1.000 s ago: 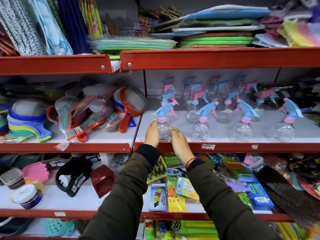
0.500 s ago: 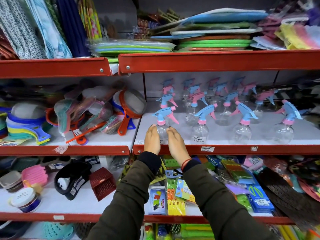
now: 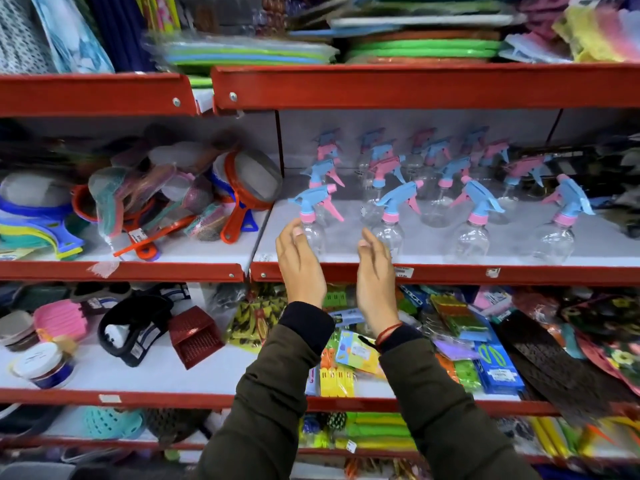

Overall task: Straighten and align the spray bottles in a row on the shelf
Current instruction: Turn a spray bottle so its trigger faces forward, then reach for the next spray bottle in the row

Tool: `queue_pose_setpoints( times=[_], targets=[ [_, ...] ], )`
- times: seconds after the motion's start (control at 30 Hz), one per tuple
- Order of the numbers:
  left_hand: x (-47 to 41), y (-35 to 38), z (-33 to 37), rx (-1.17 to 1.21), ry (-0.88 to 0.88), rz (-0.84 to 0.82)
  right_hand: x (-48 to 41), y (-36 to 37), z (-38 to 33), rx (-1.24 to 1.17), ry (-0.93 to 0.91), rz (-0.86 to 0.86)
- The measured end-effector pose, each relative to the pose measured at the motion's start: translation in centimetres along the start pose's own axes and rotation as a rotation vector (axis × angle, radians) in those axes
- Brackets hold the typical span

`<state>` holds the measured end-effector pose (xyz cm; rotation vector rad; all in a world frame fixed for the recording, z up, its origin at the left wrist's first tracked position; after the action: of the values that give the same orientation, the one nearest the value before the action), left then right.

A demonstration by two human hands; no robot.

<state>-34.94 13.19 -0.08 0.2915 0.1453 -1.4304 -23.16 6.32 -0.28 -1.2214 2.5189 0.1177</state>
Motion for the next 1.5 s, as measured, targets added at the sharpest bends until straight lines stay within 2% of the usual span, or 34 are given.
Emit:
queue_pose_setpoints(
  times=[0.1, 0.27, 0.43, 0.57, 0.7, 1.27, 1.37, 1.5],
  targets=[
    [2.0, 2.0, 0.3, 0.030, 0.042, -0.044, -0.5, -3.1, 0.5, 0.009, -0.020, 0.097],
    [3.6, 6.5, 0.1, -0.012, -0.053, -0.227, -2.5, -7.0, 1.8, 0.026, 0.031, 0.162],
    [3.5, 10.4, 0.1, -0.122, -0.234, -0.344, -5.9, -7.8, 3.2, 0.028, 0.175, 0.077],
    [3.1, 12.0, -0.1, -0.153, -0.247, -0.370, -7.3, -7.0, 3.5, 0.039, 0.216, -0.043],
    [2.6, 12.5, -0.7, -0.154, -0.253, -0.369, -7.1, -6.8, 3.7, 0.056, 0.202, -0.103],
    [2.6, 12.2, -1.3, -0.127, -0.250, -0.333, -6.3, -7.6, 3.9, 0.055, 0.177, -0.118],
    [3.4, 11.9, -1.0, -0.123, -0.214, -0.266, -5.8, -8.1, 3.4, 0.049, 0.149, -0.121],
    [4.4, 11.1, 0.0, -0.044, -0.113, -0.086, -5.3, -9.5, 2.7, 0.046, 0.081, -0.075]
  ],
)
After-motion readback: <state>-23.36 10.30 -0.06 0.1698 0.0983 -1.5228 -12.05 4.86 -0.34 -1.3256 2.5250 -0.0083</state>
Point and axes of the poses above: each hand's wrist, its own x-axis away from the middle knuckle, its own y-axis out of the palm, z = x × y, the point moved 5 cm from there along -x, towards the middle knuckle, and after that the axes turned 3 degrees about -y, right-handed, at the moved point
